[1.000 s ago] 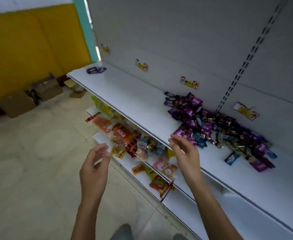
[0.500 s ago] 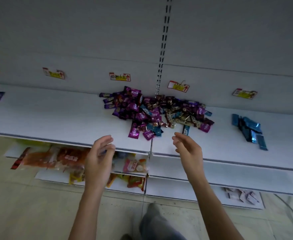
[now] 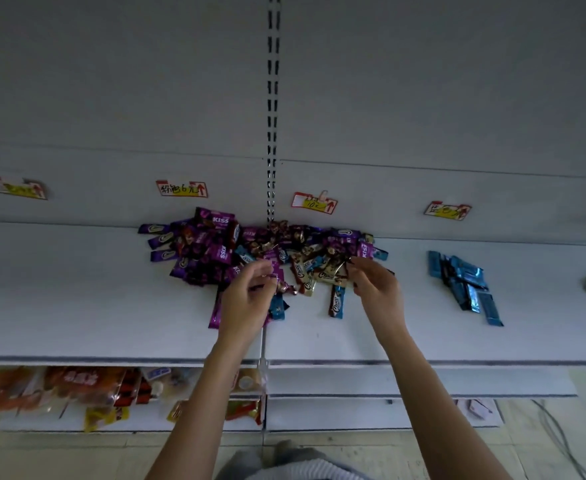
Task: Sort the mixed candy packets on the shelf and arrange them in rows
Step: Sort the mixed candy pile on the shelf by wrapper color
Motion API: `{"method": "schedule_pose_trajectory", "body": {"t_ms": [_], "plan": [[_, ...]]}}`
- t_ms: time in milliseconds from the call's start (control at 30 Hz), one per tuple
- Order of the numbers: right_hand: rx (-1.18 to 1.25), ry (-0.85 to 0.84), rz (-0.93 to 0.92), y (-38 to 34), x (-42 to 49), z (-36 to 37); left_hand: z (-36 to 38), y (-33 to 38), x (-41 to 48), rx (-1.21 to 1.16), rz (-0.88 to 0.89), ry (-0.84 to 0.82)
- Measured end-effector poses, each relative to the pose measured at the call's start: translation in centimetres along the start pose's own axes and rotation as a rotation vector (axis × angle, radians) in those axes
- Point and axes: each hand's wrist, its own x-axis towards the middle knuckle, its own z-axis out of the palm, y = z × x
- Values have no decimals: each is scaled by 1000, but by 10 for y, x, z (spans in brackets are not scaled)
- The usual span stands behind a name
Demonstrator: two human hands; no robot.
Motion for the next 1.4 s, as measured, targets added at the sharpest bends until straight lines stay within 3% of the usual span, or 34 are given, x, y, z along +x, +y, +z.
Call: {"method": "schedule_pose_trajectory", "body": {"t_ms": [133,300,367,500,667,933,1067,1400], "plan": [[-288,-39,40,37,12,11,7,-47,10,253,-14,-123],[-697,-73,-17,61,8,38,9,-79,16,662,195,-121],[-754,-86,-17,58,3,48,10,-82,20,745,232,-126],[-748,-74,-45,56,-2,57,0,-85,25,767,224,-130],[-615,-150,83,46,7,59,-6,-81,41,929,200,-168],[-450,-65,26,27,48,71,8,-74,55,1128,144,-131],[-533,-132,59,26,70,79,9,-75,61,1097,155,-156],[-921,-197,-209,39,64,77,-21,-51,82,776,91,-217]]}}
